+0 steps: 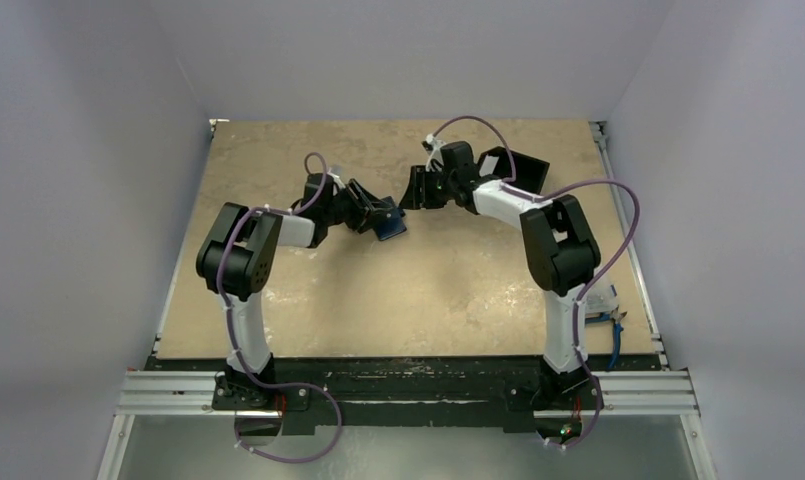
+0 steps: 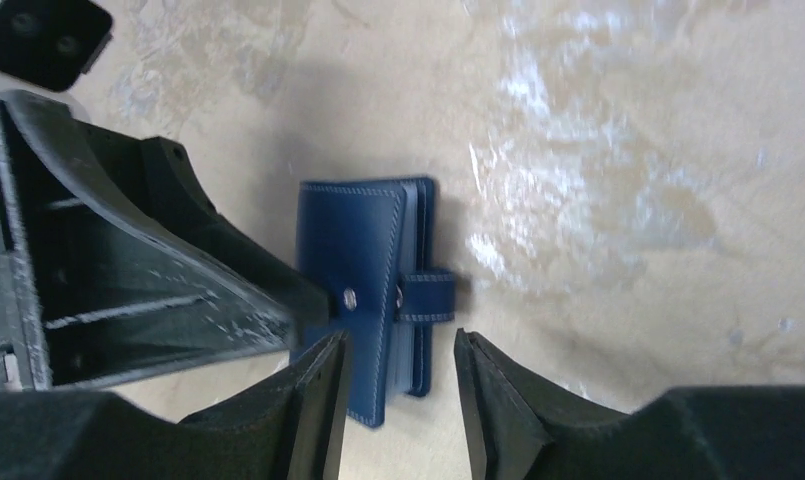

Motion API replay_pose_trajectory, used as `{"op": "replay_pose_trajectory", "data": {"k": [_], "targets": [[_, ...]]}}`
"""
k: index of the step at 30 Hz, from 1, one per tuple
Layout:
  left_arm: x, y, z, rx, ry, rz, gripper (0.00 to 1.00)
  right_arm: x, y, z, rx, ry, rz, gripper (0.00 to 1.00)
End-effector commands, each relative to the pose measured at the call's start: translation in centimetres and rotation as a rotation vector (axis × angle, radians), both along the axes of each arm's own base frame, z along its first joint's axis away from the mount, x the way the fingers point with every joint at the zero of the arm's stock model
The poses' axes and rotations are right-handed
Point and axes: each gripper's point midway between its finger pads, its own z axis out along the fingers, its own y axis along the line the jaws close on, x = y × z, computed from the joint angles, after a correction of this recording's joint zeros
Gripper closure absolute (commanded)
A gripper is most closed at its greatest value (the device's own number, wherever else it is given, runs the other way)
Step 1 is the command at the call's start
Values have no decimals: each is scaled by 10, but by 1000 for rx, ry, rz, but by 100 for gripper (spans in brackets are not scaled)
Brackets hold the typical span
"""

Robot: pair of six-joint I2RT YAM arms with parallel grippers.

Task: Put the credit cards into the card holder
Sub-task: Close the card holder at the center of the board.

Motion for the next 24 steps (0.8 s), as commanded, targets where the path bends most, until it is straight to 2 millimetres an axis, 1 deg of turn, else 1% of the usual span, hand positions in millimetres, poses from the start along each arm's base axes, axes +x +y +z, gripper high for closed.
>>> {"op": "replay_pose_trajectory", "data": {"k": [1, 4, 7, 9, 11, 13, 17, 24], "targets": [[-6, 8, -34, 108, 112, -18, 56, 29, 11, 40, -120, -270, -10, 49], [-9, 12, -43, 131, 154, -22, 62, 30, 19, 38, -190, -299, 7, 49], [-11, 15, -46, 135, 161, -38, 61, 33, 22, 35, -275, -324, -8, 47], [-12, 18, -44, 146, 153, -47, 59, 36, 13, 33, -335, -329, -36, 46], [-12, 19, -42, 147, 144, -57, 59, 33, 7, 28, -358, -321, -42, 46], [-12, 19, -44, 152, 146, -70, 59, 32, 0, 22, -373, -324, -40, 46], [-14, 18, -49, 152, 156, -87, 60, 28, -3, 12, -393, -334, -4, 46], [-15, 21, -53, 170, 157, -90, 61, 23, -8, -12, -451, -323, 51, 46]]}}
